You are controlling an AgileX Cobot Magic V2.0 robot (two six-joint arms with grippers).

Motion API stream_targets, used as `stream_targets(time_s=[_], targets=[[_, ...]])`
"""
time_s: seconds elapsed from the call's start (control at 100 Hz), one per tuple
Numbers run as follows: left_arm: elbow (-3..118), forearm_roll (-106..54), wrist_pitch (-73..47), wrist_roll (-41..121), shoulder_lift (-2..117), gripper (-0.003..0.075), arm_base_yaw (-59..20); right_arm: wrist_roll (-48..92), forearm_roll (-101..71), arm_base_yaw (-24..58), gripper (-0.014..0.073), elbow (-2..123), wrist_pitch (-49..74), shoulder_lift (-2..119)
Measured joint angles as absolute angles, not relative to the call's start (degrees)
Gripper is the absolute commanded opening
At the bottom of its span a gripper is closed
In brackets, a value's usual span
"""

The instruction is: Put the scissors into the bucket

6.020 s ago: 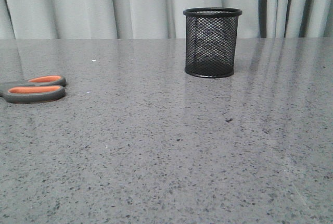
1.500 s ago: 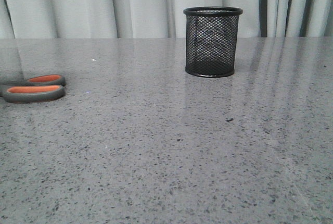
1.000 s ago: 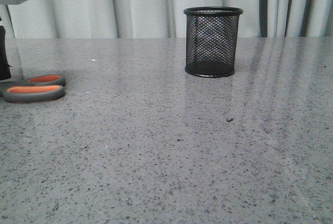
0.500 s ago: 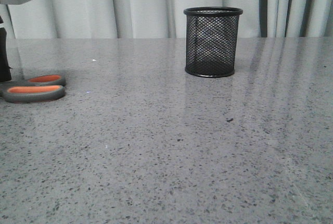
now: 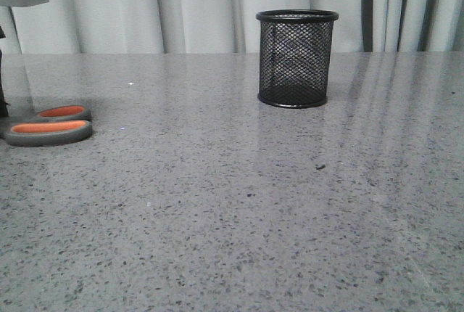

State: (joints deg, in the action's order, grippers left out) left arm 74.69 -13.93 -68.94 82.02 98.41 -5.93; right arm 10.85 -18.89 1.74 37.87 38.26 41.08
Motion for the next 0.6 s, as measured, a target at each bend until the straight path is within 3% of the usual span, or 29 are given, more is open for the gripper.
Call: stream_targets(time_s=[0.37, 0.6], targets=[[79.89, -13.77, -70.07, 79.60, 99.77, -0.0010, -6.47, 10.85, -18.93, 1.74, 0.0432, 37.87, 38.26, 41.08], [85.73, -12.72, -70.15, 76.35, 93.68, -0.0010, -10.94, 16.05, -25.88, 1.74, 0.0432, 37.87, 38.26, 41.08]])
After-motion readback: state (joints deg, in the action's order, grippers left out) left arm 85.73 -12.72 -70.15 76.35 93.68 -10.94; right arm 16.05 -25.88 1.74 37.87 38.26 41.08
